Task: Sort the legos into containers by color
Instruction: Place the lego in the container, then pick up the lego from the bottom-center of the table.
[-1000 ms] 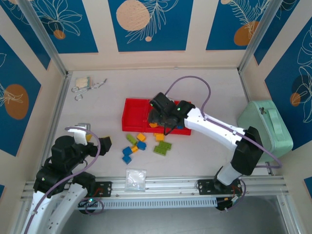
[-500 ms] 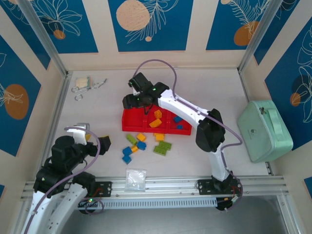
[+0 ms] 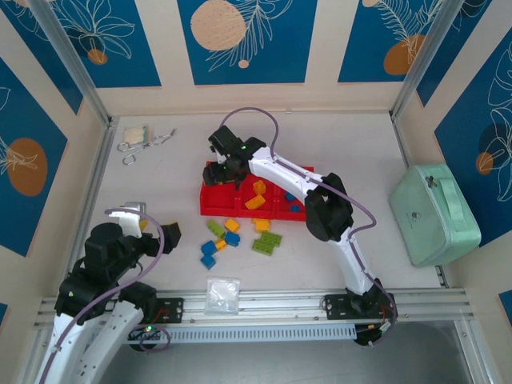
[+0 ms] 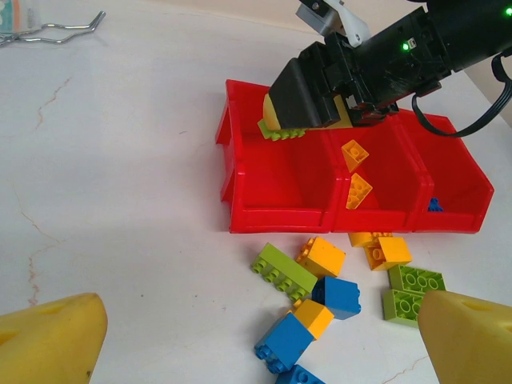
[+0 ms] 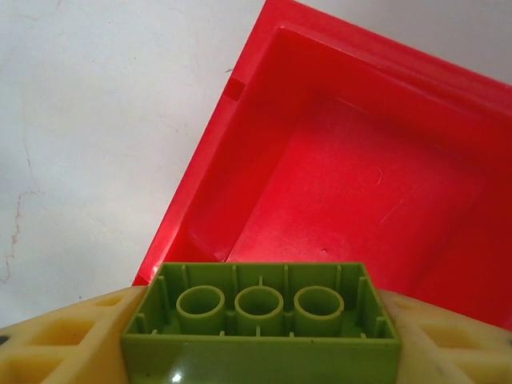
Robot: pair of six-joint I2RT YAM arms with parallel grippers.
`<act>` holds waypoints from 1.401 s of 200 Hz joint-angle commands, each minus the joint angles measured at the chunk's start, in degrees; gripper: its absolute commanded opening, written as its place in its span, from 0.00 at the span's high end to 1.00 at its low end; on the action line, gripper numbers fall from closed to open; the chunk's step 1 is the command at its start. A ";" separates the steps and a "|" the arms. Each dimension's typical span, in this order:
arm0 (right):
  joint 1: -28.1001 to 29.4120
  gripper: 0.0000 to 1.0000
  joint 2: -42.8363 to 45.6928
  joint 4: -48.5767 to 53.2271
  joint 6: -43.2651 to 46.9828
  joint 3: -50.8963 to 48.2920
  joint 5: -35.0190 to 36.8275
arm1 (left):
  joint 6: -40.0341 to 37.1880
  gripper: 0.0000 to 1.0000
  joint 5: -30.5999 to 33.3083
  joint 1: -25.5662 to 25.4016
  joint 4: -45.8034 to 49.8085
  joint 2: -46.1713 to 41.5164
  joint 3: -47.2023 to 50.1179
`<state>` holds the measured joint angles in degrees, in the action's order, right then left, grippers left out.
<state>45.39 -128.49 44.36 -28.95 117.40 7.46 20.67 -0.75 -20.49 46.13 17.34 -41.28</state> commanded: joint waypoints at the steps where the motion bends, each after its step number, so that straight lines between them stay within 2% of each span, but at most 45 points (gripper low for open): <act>1: -0.21 0.26 0.88 2.03 0.15 0.36 -0.87 | 0.07 0.01 0.97 -0.43 0.72 -0.30 -0.62; 33: 0.05 0.13 2.86 3.14 -0.43 1.42 -1.25 | 0.10 0.01 1.11 -0.47 0.81 -0.38 -0.65; 72: 0.58 0.08 8.41 6.86 -1.37 1.01 -0.30 | 0.08 0.01 0.74 -0.43 0.71 -0.09 -0.59; 106: 0.65 0.00 15.75 16.41 -9.54 -3.92 7.20 | -0.41 0.01 -2.50 -0.43 -0.11 1.13 -0.33; 143: 2.47 0.01 27.73 17.46 -23.65 -20.93 10.69 | -1.75 0.01 -11.59 -0.51 -1.85 4.34 -0.03; 182: 4.90 0.00 36.72 11.56 -38.23 -42.36 10.93 | -1.77 0.01 -12.34 -0.60 -1.99 4.99 0.01; 211: 9.16 0.01 35.84 7.72 -45.41 -49.34 9.33 | -1.77 0.01 -12.34 -0.60 -2.02 5.13 0.00; 249: 15.31 0.01 30.95 9.88 -58.77 -47.68 13.14 | -1.77 0.01 -12.26 -0.60 -2.01 5.28 0.08; 280: 16.50 0.01 26.21 8.32 -61.05 -45.19 13.10 | -1.77 0.01 -12.11 -0.60 -2.17 4.69 0.18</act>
<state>61.60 -99.04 53.41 -83.31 69.49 18.70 20.43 -11.84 -20.56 45.39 22.65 -41.28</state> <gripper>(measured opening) 0.992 0.994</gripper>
